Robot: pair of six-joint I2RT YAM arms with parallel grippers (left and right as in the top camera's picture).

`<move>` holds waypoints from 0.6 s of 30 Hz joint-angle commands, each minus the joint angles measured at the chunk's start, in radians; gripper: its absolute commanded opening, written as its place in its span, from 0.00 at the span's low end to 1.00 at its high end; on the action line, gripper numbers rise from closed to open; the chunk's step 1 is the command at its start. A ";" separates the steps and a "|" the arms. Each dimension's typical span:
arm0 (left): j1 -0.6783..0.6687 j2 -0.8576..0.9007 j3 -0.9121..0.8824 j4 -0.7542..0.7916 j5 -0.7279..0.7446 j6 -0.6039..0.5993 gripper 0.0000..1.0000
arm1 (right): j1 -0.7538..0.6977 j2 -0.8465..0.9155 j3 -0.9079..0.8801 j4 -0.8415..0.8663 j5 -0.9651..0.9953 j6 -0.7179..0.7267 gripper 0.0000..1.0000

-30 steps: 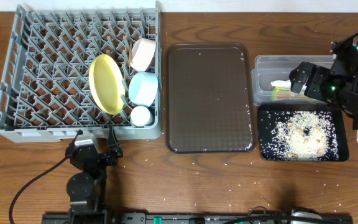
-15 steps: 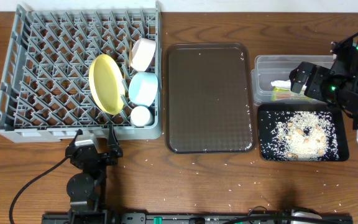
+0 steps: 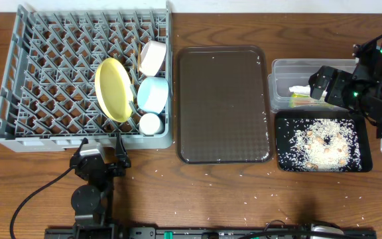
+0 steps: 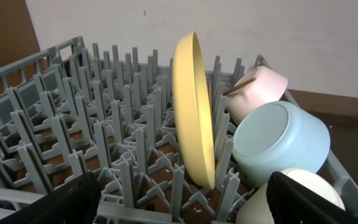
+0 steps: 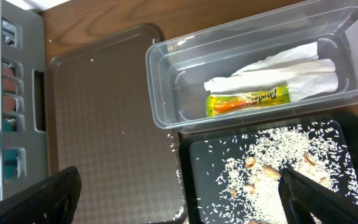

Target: Sort waste into correct bins and load items into the dishwasher

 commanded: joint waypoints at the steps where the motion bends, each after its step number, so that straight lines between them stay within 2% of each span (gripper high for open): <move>1: 0.007 0.001 -0.033 -0.012 -0.002 0.006 0.86 | -0.008 0.001 0.002 -0.001 0.002 -0.010 0.99; 11: 0.007 0.001 -0.033 -0.012 -0.002 0.006 0.86 | 0.004 -0.034 0.002 -0.001 0.002 -0.010 0.99; 18: 0.007 0.001 -0.033 -0.012 -0.002 0.006 0.86 | 0.052 -0.179 -0.043 -0.003 0.050 -0.034 0.99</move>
